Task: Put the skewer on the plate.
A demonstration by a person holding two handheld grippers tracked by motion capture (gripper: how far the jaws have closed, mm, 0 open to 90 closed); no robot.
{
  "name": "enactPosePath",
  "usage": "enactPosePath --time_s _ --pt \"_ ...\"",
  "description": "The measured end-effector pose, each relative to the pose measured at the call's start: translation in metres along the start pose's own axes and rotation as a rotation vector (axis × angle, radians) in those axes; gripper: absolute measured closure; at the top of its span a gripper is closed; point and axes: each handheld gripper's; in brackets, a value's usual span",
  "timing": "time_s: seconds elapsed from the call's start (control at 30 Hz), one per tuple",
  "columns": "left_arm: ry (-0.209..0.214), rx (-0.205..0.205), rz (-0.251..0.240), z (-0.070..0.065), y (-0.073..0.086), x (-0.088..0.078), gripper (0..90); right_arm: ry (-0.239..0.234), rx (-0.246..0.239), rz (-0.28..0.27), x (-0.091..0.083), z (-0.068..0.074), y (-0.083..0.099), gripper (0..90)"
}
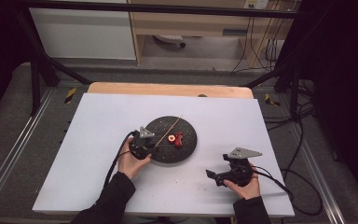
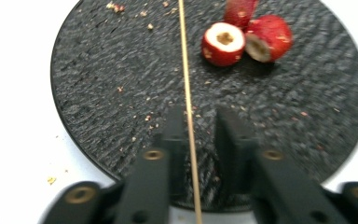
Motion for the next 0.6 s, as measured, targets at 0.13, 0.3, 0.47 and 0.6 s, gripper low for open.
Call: enactPosePath --time_s 0.13,0.3,0.47,0.6 --pt "0.001 0.025 -0.031 0.004 0.006 -0.009 48.6 0.001 0.000 0.000 0.000 0.000 0.000 1.1" --pt "0.032 0.047 -0.059 0.011 0.018 -0.019 32.4 -0.001 0.003 0.000 0.000 0.000 0.000 1.1" --pt "0.047 0.064 -0.088 0.018 0.031 -0.030 19.2 -0.003 0.006 0.000 0.000 0.001 0.000 0.9" --pt "0.061 0.054 -0.105 0.026 0.042 -0.040 11.8 -0.002 0.004 0.004 0.000 0.001 0.001 0.6"
Point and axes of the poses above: each handheld gripper's, and its own axes: x roughly forward along the jaws, y roughly out of its underside, z roughly to its left, and after that the axes turned 8 degrees about -y, right-handed
